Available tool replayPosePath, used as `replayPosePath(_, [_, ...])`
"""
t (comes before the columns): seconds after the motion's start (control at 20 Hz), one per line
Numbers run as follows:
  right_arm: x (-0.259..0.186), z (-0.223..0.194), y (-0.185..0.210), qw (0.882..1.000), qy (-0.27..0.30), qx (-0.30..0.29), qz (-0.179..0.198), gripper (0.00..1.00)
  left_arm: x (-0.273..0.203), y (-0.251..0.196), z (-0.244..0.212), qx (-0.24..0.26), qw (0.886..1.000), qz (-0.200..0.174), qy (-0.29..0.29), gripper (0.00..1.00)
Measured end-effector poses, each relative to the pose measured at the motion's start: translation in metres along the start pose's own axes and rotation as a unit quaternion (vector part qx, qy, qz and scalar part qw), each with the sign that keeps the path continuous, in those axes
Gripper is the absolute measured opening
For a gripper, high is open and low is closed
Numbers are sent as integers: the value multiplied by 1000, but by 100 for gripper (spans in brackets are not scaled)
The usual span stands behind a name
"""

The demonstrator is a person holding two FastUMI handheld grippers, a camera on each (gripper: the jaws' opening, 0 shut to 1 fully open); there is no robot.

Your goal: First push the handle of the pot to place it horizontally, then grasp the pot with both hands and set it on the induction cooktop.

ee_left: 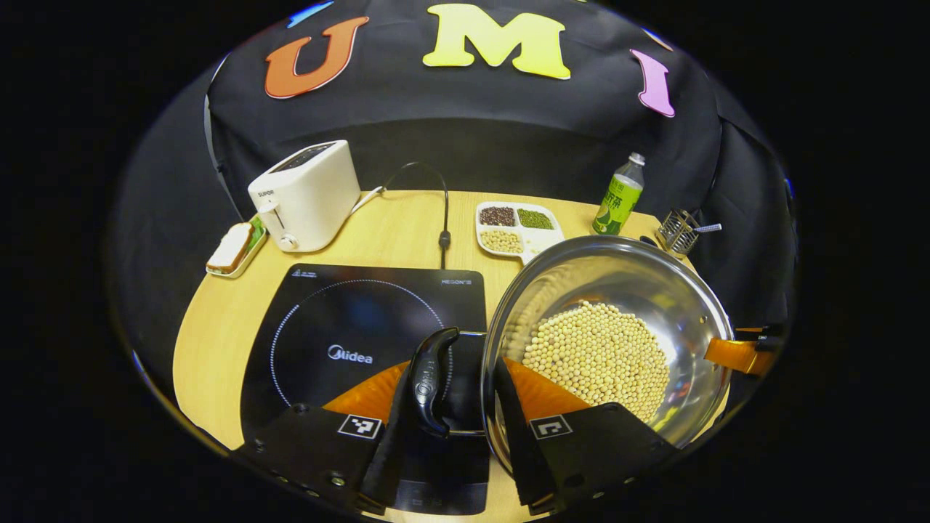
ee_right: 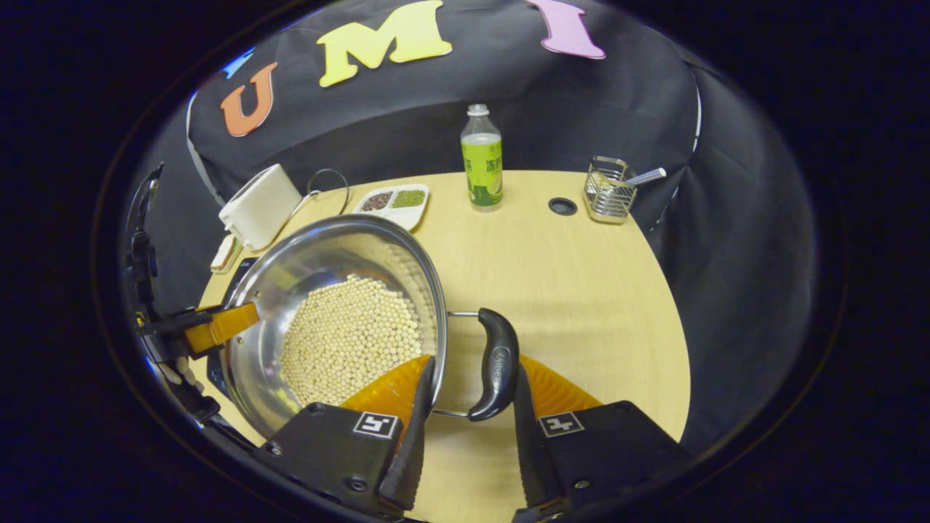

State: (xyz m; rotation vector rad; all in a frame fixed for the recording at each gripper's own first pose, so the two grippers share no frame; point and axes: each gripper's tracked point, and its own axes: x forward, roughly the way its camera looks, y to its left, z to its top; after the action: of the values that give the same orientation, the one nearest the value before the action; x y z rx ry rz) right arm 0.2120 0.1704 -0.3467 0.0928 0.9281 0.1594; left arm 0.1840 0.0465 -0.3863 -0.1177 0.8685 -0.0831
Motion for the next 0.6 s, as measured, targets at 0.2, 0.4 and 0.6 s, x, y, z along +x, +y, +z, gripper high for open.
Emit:
replayPosePath(0.2, [-4,3,23,1000,-4,-5,5,54,-9,24,5,-3,1000,5,-5,59])
replayPosePath(0.4, [-7,3,52,1000,-3,-7,14,54,-17,51,7,-4,1000,13,-6,59])
replayPosePath(0.6, [-6,2,81,1000,-1,-11,20,54,-22,79,6,-9,1000,20,-4,59])
